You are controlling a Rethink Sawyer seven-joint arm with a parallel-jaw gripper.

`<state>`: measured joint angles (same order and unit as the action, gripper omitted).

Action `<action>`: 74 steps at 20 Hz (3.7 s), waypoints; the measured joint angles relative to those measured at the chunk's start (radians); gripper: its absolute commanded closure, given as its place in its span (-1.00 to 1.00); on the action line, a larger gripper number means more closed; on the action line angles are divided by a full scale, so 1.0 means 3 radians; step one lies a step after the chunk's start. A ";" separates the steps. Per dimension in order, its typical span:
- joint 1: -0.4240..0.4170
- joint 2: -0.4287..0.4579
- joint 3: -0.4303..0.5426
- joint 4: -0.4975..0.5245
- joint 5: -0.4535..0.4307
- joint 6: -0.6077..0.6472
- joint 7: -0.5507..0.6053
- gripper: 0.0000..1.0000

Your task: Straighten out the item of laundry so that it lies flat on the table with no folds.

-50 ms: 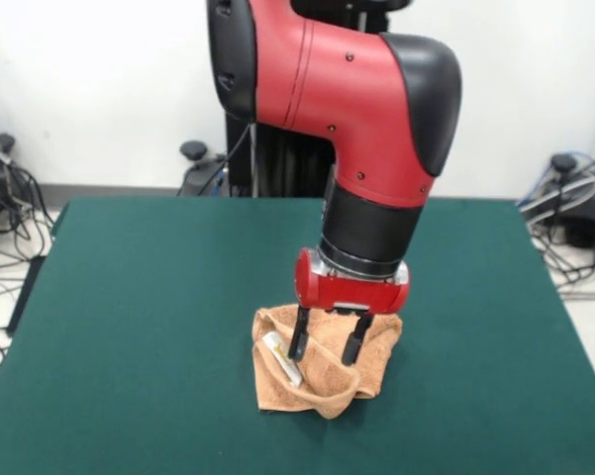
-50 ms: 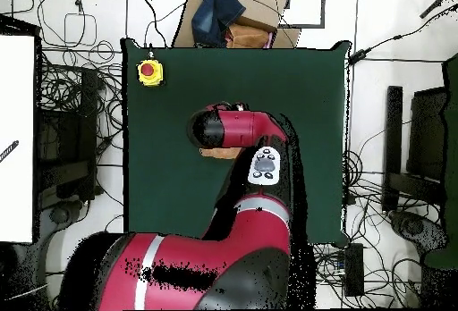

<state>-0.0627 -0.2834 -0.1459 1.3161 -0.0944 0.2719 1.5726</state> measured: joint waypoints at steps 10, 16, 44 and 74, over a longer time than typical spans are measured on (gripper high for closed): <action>0.0035 0.0128 -0.0014 -0.0085 0.0102 -0.0002 0.0000 -1.00; 0.0035 0.0181 -0.0014 -0.0091 0.0165 -0.0009 0.0000 -1.00; 0.0510 0.0172 -0.0327 -0.0090 0.0529 -0.0080 0.0062 -1.00; 0.0498 0.0331 -0.0522 -0.0091 0.0744 -0.0277 0.0062 -1.00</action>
<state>0.0868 -0.1841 -0.3025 1.2889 0.1289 0.1887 1.5912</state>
